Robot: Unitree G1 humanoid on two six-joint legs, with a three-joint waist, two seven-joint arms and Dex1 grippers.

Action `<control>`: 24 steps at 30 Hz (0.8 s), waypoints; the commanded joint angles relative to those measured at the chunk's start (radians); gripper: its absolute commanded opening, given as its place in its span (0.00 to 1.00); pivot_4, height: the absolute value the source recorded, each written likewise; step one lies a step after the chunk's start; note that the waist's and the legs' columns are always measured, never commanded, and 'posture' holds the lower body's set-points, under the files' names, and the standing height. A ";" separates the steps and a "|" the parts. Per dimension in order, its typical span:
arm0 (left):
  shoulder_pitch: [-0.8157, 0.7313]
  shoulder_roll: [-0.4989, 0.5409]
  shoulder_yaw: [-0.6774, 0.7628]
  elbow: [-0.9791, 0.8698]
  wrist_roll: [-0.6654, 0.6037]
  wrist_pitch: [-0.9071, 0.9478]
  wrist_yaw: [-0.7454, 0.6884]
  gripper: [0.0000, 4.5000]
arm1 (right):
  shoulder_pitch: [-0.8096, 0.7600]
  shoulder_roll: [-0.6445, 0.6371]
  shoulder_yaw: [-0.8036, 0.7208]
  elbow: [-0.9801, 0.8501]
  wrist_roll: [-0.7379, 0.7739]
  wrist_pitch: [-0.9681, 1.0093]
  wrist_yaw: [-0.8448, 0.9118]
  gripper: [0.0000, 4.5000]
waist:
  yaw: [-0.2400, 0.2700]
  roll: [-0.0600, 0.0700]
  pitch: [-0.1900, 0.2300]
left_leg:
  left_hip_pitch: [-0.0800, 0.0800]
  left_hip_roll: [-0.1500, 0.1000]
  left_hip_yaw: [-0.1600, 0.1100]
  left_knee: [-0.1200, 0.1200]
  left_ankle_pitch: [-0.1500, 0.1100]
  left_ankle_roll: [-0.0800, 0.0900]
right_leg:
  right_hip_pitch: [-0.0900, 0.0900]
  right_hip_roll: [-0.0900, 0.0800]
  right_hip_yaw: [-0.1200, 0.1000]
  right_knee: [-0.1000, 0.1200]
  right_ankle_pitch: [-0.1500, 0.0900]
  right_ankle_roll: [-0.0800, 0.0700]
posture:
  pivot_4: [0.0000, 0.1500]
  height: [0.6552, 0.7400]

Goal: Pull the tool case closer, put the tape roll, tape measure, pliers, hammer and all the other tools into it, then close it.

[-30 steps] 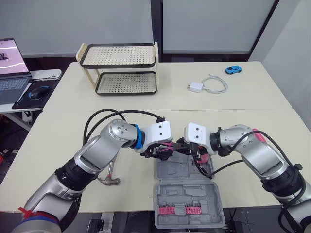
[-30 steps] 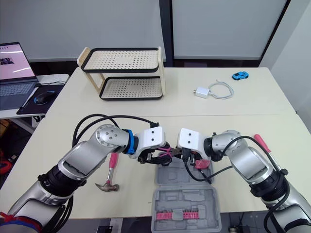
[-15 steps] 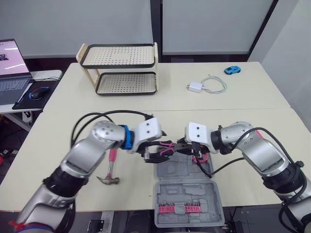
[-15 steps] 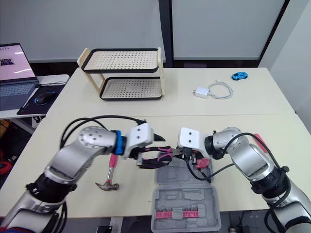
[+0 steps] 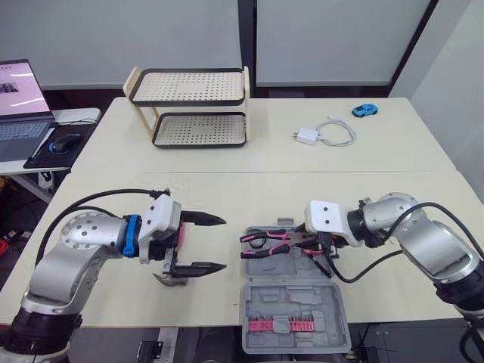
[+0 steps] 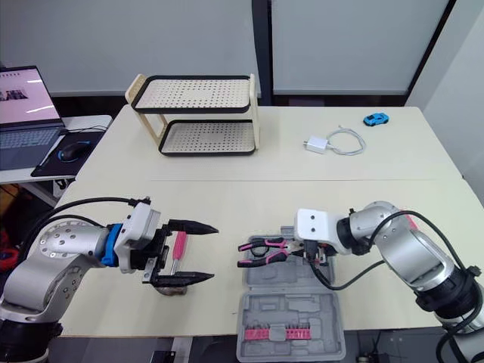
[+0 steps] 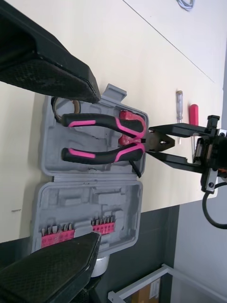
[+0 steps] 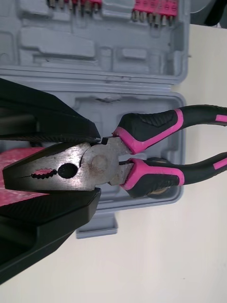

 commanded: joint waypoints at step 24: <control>0.051 0.032 -0.003 0.013 0.028 -0.135 -0.018 1.00 | 0.041 0.048 0.144 -0.163 -0.197 0.188 -0.092 0.26 | 0.000 0.000 0.000 | 0.000 0.000 0.000 0.000 0.000 0.000 | 0.000 0.000 0.000 0.000 0.000 0.000 | 1.00 1.00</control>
